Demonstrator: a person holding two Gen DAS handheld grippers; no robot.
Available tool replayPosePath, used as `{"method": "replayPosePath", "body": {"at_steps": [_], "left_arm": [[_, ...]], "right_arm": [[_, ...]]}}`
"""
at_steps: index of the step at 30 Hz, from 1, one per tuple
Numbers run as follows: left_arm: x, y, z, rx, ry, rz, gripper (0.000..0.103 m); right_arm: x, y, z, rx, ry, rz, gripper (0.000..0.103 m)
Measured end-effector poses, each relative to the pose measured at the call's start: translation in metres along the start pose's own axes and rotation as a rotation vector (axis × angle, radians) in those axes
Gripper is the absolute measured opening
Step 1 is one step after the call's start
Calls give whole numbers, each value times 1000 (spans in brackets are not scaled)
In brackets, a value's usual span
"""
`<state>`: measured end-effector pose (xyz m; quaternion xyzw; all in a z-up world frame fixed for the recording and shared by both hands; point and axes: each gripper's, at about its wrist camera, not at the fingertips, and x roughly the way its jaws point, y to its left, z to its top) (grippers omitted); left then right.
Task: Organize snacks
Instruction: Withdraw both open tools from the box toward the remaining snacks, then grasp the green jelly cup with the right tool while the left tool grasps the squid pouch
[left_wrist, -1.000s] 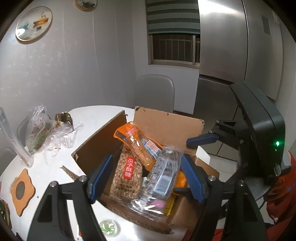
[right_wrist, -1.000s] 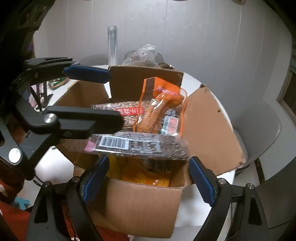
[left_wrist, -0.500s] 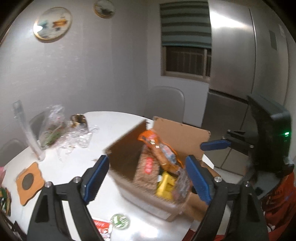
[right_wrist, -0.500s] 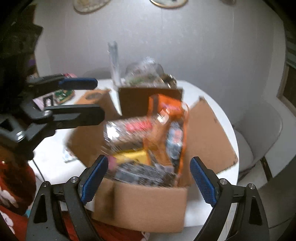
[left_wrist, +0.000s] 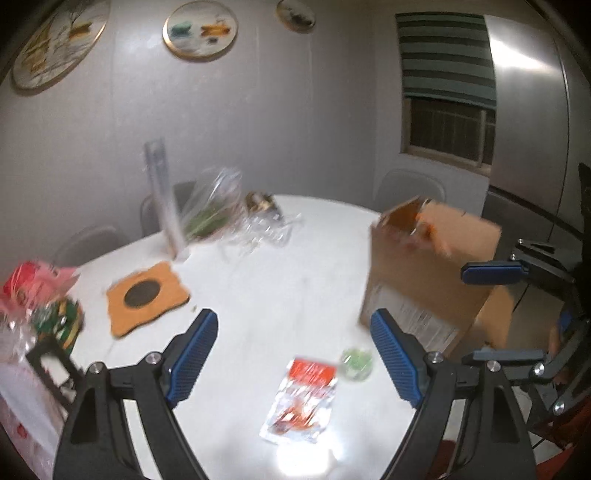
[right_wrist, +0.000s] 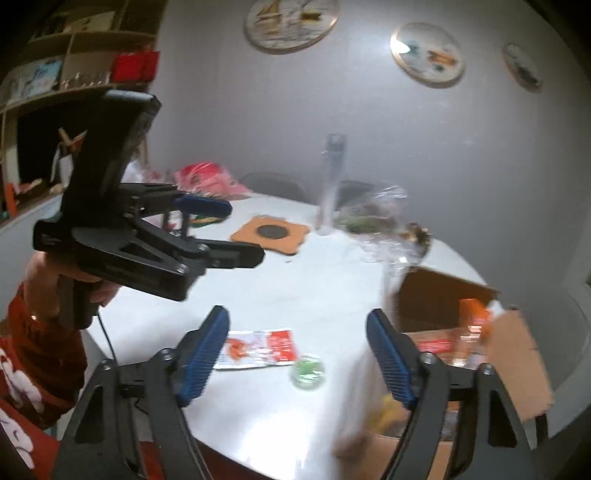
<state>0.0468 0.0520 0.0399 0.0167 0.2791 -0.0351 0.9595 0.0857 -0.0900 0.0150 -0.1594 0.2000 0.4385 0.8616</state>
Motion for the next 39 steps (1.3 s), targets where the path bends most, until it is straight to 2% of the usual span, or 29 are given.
{"method": "replayPosePath", "body": {"at_steps": [3,7,12,15,18,24,25,28,33,37,39], "left_arm": [[5,14,-23,-13,34,4,82],[27,25,-53,-33,97,-17,82],[58,27,-85,-55,185,-59,82],[76,20,-95,-49,228,-59,82],[92,10,-100,-44,268,-94,82],[122,1,-96,-21,328,-141,82],[127,0,-96,-17,336,-149,82],[134,1,-93,-14,343,-160,82],[135,2,-91,0,338,-190,82],[131,1,-94,49,332,-152,66],[127,3,-96,58,330,-137,62]], "right_arm": [[25,21,-7,-14,40,-7,62],[60,32,-27,35,109,-4,62],[101,20,-65,164,188,-65,62],[121,8,-83,237,223,-96,62],[133,0,-94,273,232,-124,62],[141,2,-103,253,246,-146,60],[139,1,-102,252,247,-151,57],[142,-1,-102,244,261,-157,52],[152,-5,-99,236,276,-143,52],[160,-6,-94,217,287,-142,52],[162,-6,-92,215,293,-140,52]]}}
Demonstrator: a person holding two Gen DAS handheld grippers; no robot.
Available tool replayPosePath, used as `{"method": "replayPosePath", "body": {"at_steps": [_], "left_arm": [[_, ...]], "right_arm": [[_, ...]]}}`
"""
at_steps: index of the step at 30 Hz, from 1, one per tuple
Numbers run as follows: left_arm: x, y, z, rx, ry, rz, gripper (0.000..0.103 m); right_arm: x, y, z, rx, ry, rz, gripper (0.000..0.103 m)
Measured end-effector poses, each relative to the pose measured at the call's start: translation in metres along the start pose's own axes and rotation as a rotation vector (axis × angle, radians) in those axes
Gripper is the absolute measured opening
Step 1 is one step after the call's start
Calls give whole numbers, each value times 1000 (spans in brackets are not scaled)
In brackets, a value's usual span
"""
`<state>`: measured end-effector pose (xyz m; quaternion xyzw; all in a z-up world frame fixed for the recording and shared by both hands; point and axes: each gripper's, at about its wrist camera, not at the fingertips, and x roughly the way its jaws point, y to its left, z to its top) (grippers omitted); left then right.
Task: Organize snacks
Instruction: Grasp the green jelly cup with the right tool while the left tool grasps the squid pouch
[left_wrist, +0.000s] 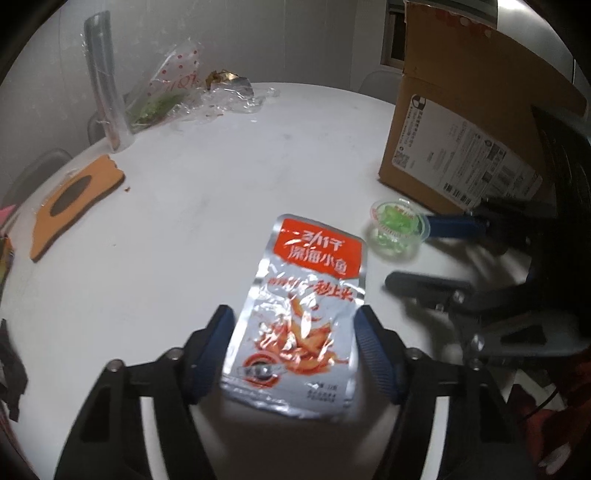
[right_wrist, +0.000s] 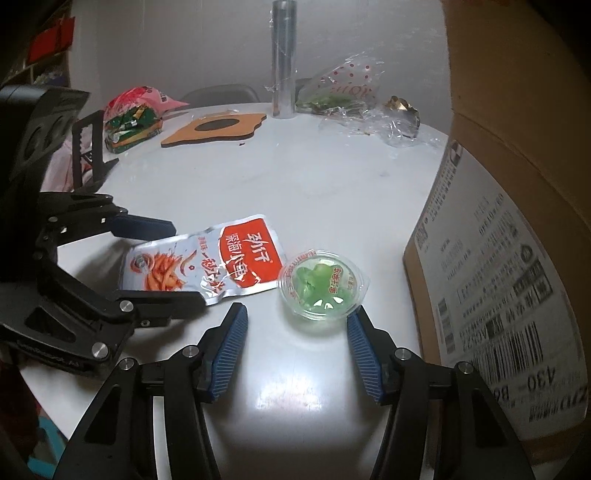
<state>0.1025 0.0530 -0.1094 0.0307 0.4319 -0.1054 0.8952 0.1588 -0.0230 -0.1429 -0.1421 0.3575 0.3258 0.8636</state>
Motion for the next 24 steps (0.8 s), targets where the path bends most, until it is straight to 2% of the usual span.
{"method": "replayPosePath", "body": {"at_steps": [4,12,15,18,20,24], "left_arm": [[-6,8,-6,-17,-8,10,49],[-19,20,-22,-86,-11,63,48],[-21,22,-25,-103,-14,59,49],[-19,20,-22,-103,-9,43,57],[-17,17,-20,-95,-5,23,66],[-10,9,-12,-68,11,19,67]], "right_arm": [[2,1,8,-15,1,-7,53],[14,6,28,-46,25,-24,54],[20,5,33,-48,33,-35,54],[25,5,32,-52,41,-45,42],[24,4,30,-45,36,-39,42],[16,3,23,-40,28,-20,42]]}}
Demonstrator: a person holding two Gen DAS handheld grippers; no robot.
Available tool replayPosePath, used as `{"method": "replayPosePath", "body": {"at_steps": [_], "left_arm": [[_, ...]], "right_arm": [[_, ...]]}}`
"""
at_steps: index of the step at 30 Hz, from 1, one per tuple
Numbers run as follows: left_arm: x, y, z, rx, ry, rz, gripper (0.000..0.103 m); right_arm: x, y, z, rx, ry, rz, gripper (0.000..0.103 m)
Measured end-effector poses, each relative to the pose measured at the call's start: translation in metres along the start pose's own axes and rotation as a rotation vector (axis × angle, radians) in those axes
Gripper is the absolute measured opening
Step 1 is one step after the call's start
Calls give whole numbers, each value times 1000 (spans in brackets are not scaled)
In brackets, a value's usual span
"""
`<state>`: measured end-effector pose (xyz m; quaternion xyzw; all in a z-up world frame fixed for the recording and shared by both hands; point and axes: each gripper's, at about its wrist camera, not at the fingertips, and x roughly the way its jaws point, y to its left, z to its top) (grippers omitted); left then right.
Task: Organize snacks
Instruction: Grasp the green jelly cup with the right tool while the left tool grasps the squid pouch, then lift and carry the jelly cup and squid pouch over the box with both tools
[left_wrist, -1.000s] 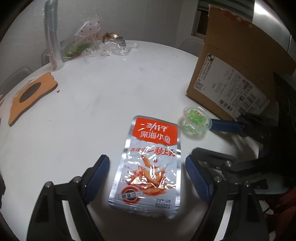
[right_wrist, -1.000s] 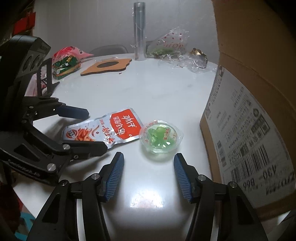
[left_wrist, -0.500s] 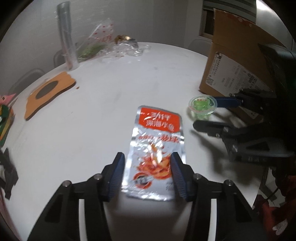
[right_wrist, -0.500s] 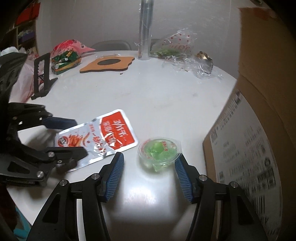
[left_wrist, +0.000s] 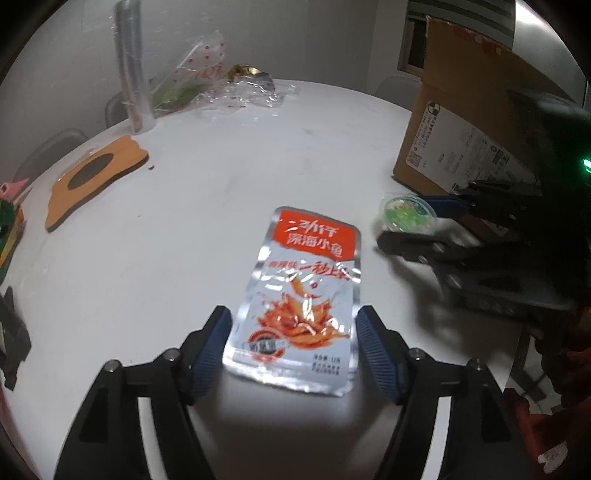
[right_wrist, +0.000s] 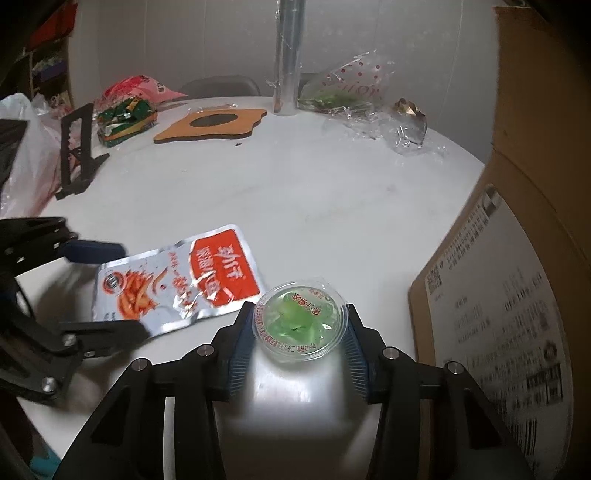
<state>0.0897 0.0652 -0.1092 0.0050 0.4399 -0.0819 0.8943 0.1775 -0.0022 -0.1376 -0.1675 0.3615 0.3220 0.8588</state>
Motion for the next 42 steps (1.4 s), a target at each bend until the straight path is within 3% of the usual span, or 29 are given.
{"method": "replayPosePath", "body": {"at_steps": [13,15,16,23,42], "left_arm": [[15,-17,17,41,30,20,74],[14,-17,16,37,26,23,72],[12,-17,15,36,20,23,66],[4,-15,4,10,6,34,65],[-49,7,2,-118,-177,52,65]], "right_arm": [[-31,3,-28,-6,-27,48,42],[-32,3,-28,-8,-28,53,42],[-32,3,-29,-11,-29,57,42],[-31,3,-29,-13,-36,67,42],[-52,18,-16,-55,-87,126,41]]}}
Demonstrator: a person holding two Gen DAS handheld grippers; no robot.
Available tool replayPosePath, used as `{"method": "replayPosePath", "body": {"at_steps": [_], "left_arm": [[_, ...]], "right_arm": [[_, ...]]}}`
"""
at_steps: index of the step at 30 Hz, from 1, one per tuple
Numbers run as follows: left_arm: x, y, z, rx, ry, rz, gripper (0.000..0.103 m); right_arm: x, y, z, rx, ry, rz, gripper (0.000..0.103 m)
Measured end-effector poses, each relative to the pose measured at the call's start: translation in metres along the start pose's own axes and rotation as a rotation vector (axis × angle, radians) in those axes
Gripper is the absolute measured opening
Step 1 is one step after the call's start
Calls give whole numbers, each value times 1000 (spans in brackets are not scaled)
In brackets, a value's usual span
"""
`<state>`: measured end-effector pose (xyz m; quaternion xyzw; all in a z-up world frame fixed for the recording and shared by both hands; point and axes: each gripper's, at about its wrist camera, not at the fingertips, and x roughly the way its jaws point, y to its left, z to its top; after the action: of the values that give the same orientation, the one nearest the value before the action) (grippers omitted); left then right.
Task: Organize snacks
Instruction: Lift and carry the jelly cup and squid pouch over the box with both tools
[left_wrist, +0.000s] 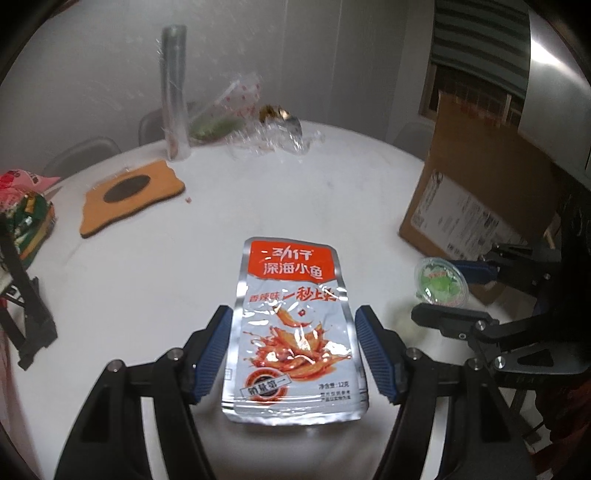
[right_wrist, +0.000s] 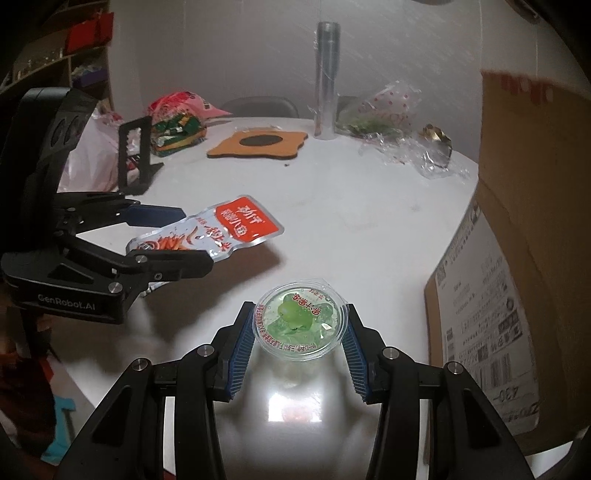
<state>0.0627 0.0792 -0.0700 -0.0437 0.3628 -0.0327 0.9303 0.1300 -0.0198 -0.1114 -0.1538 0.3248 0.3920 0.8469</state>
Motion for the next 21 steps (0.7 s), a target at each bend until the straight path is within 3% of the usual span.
{"method": "replayPosePath", "body": {"at_steps": [7,13,21], "left_arm": [[-42,9,21,-42,-135,9,65],[-80,3,51,-23,-236,-38,65],[-110,-47,103,92,-329,-131,65]], "right_arm": [[-25,5,25,-30,-64,26,41],[-60,13,50,-90,-136,60,41],[-123,-10,67,-98,-250,59,41]]}}
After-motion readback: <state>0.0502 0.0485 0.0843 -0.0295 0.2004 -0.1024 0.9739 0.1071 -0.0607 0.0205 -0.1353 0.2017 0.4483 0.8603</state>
